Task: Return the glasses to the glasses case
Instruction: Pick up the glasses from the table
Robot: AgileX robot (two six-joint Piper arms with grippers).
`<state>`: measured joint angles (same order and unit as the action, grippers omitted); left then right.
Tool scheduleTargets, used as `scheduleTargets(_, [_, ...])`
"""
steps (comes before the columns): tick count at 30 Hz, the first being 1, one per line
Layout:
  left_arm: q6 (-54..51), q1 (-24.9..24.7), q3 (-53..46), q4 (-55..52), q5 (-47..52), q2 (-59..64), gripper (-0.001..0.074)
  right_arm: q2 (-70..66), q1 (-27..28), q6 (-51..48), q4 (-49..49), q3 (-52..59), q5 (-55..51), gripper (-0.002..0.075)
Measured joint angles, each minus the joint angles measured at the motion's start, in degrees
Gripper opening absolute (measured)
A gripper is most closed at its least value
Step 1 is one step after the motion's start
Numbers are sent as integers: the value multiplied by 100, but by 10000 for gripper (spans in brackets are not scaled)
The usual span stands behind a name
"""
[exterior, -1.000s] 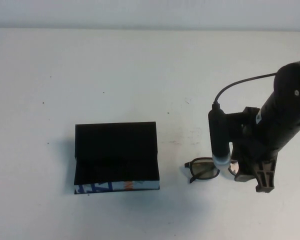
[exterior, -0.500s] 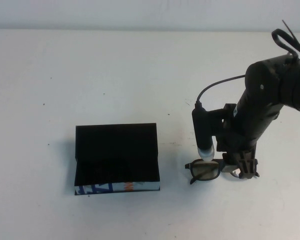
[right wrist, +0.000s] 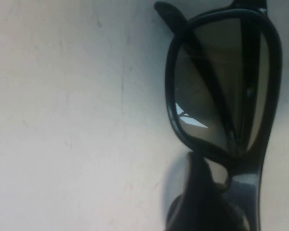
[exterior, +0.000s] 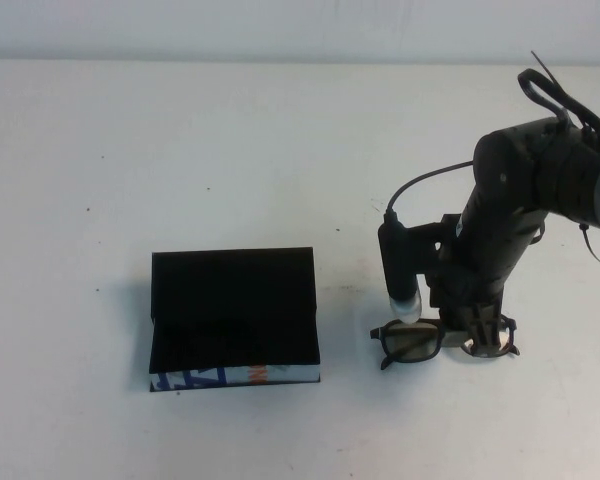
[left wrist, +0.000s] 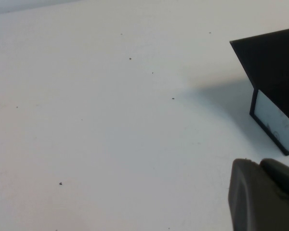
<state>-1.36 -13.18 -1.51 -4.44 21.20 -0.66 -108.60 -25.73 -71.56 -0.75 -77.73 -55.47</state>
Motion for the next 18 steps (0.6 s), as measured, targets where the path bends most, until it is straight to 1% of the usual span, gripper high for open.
scheduleTargets(18, [0,0,0,-4,0,0,-1,-195,16,-106,29,-12,9,358])
